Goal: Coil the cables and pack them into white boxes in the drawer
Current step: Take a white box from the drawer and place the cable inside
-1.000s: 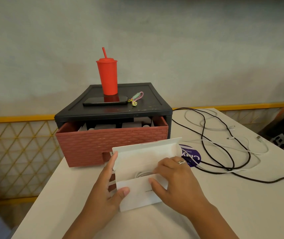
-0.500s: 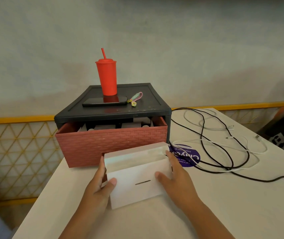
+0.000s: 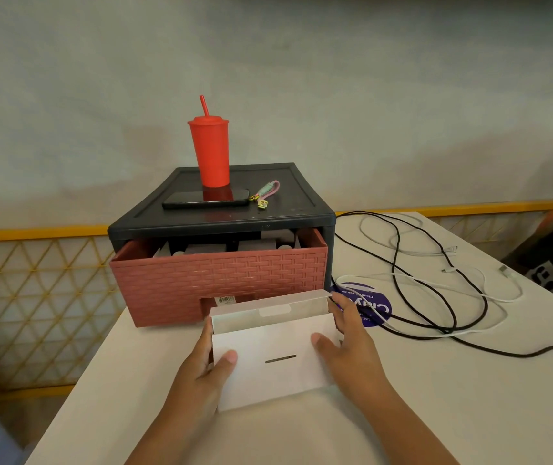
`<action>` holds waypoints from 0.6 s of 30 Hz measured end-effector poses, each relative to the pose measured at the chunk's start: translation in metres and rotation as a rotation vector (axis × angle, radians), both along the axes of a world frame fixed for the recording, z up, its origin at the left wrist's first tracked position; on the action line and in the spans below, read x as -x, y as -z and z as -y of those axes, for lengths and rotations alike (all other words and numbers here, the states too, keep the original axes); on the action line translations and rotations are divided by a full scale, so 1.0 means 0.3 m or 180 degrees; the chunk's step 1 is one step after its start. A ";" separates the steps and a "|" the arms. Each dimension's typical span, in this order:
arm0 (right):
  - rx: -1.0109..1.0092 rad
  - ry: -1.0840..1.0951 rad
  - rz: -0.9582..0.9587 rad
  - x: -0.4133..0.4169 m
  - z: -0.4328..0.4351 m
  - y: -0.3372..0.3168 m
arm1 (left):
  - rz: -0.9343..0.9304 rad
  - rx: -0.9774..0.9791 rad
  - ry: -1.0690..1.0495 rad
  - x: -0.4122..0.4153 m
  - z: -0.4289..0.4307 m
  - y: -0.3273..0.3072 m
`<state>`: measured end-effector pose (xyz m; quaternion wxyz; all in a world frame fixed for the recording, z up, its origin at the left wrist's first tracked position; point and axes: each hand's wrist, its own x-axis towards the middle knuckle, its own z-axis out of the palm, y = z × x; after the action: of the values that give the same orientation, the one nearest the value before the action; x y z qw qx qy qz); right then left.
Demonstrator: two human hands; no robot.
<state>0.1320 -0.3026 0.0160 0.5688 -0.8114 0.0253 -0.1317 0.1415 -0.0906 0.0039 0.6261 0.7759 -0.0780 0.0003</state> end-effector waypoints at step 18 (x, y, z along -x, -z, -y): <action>-0.0816 -0.0127 -0.0093 0.001 0.000 -0.015 | -0.0114 -0.0184 0.0126 -0.009 -0.020 0.018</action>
<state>0.1317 -0.3026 0.0206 0.6699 -0.7343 0.0340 -0.1042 0.1443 -0.0846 -0.0013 0.6046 0.7918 -0.0821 -0.0283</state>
